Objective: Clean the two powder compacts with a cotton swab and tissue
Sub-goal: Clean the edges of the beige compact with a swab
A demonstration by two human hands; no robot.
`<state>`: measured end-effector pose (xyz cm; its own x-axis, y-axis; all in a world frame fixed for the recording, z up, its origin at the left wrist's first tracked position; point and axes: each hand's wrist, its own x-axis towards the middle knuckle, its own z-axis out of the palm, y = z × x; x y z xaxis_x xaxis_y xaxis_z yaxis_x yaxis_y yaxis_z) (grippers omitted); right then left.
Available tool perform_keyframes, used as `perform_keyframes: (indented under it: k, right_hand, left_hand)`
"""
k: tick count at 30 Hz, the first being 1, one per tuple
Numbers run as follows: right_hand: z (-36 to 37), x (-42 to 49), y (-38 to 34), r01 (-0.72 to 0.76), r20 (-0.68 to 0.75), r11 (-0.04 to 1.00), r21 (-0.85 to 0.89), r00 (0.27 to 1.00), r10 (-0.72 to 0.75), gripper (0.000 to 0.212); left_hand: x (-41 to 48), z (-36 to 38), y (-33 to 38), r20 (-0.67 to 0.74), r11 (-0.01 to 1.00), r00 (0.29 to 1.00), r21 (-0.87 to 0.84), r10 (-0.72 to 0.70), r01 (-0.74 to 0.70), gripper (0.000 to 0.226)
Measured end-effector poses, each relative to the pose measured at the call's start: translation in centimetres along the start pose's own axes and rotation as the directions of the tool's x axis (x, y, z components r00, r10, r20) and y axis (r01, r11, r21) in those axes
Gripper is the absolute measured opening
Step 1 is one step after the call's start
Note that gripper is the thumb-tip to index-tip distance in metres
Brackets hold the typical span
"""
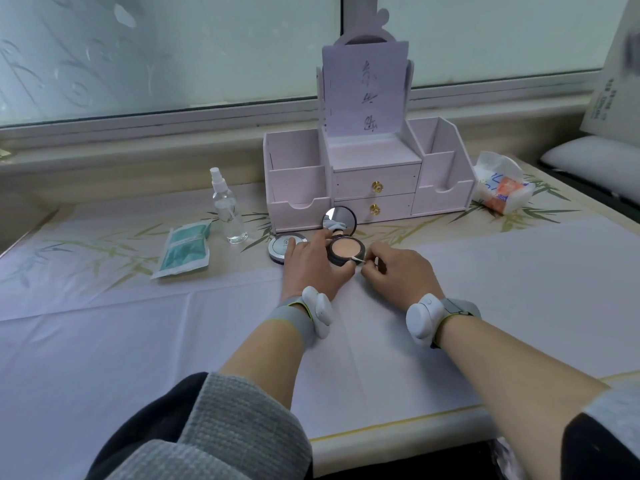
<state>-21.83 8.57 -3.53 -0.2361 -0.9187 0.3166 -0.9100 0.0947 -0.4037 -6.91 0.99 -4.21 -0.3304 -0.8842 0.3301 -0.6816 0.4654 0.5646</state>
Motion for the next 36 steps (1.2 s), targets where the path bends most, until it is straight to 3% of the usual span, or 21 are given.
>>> perform_keyframes:
  k: [9,16,36]
  right_hand:
    - [-0.1,-0.2,0.0,0.068,-0.016,0.998,0.01,0.998,-0.068,0.011]
    - [0.4,1.2,0.1,-0.015,-0.118,0.983,0.185,0.992,0.037,0.01]
    - [0.9,4.3,-1.9,0.038,0.014,0.984,0.172,0.999,-0.041,0.01]
  left_hand:
    - [-0.2,0.0,0.0,-0.022,1.0,1.0,-0.03,0.006,-0.007,0.064]
    - [0.2,0.1,-0.3,-0.01,1.0,1.0,-0.016,-0.019,0.019,0.073]
    - [0.1,-0.4,0.1,-0.002,0.996,1.0,-0.088,-0.023,0.023,0.078]
